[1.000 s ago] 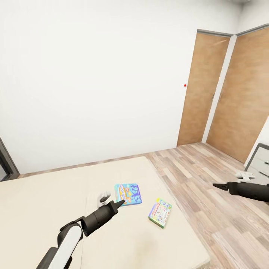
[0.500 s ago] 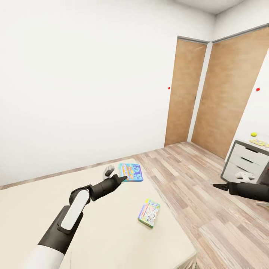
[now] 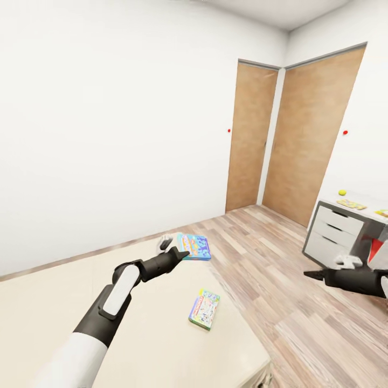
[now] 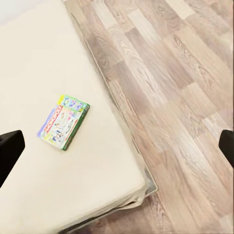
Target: Put all the toys in the child's room - the three board games (two on the bed and one on the table), the two jigsaw puzzles on the table, and the tennis ball on the table - inside the toy box on the table in the child's room.
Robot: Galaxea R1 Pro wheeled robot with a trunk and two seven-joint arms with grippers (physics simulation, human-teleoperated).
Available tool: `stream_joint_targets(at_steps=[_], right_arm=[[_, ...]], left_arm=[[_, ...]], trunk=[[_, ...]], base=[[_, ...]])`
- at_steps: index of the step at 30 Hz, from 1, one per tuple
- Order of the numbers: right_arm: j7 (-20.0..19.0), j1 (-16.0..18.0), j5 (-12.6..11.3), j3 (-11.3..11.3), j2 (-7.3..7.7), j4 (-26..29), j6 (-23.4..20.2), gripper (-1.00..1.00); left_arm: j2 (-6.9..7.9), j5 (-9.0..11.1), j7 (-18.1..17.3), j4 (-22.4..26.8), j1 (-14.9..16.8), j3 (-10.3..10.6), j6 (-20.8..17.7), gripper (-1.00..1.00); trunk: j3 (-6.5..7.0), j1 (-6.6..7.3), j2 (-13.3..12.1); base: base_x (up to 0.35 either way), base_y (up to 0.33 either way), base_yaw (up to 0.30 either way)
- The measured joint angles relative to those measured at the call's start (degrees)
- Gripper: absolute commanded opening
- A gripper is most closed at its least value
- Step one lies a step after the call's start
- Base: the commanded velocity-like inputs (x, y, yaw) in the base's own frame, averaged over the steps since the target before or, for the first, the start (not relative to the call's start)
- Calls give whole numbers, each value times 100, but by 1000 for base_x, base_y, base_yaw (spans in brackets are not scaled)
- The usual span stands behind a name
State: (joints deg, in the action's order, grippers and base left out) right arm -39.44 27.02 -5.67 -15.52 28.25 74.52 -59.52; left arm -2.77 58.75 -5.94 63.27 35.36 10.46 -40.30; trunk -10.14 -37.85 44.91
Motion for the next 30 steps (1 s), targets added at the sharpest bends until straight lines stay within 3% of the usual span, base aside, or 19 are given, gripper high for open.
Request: stream_joint_targets(at_steps=[3, 4, 5, 6, 8, 9, 14, 18, 23, 30], right_arm=[[463, 29, 58, 5, -225, -208, -6, 100], [468, 30, 56, 5, -227, -211, -6, 100], [803, 48, 81, 10, -402, -390, -9, 100], [815, 51, 80, 10, -410, -397, -9, 100], [1346, 127, 97, 51, -731, -733, 2, 100], [1353, 130, 102, 52, -735, -737, 3, 100], [2239, 302, 109, 389, -1228, -1381, 133, 100], [2614, 358, 106, 732, -1522, -1770, 447, 100], [2784, 373, 103, 975, -1704, -1960, 720, 100], [2821, 355, 64, 1039, -1749, -1976, 822, 100]], left_arm=[[-4, 6, 20, -41, 2, -6, 13, -100], [-4, 9, 19, -41, 2, -6, 13, -100], [0, 14, 27, -53, -4, -7, 18, -100], [0, 10, 27, -52, -5, -8, 18, -100], [16, 11, 30, -61, -16, -10, 23, -100], [16, 21, 30, -60, -17, -10, 23, -100], [60, 9, 25, -47, -92, -23, 31, -100], [86, 8, 24, -31, -192, -43, 34, -100], [119, -28, 23, -22, -330, -170, 47, -100], [134, -31, 30, -17, -460, -260, 64, -100]], trunk=[[65, 66, -121], [86, 88, -160], [105, 110, -202], [126, 132, -241], [164, 176, -322], [183, 198, -361], [275, 308, -563], [348, 396, -723], [439, 506, -924], [565, 660, -1206]], base=[[0, 0, -127], [0, 0, -119], [0, 0, -119], [0, 0, -115], [0, 0, -113], [0, 0, -112], [0, 0, -111], [0, 0, -107], [0, 0, -102], [0, 0, -137]])
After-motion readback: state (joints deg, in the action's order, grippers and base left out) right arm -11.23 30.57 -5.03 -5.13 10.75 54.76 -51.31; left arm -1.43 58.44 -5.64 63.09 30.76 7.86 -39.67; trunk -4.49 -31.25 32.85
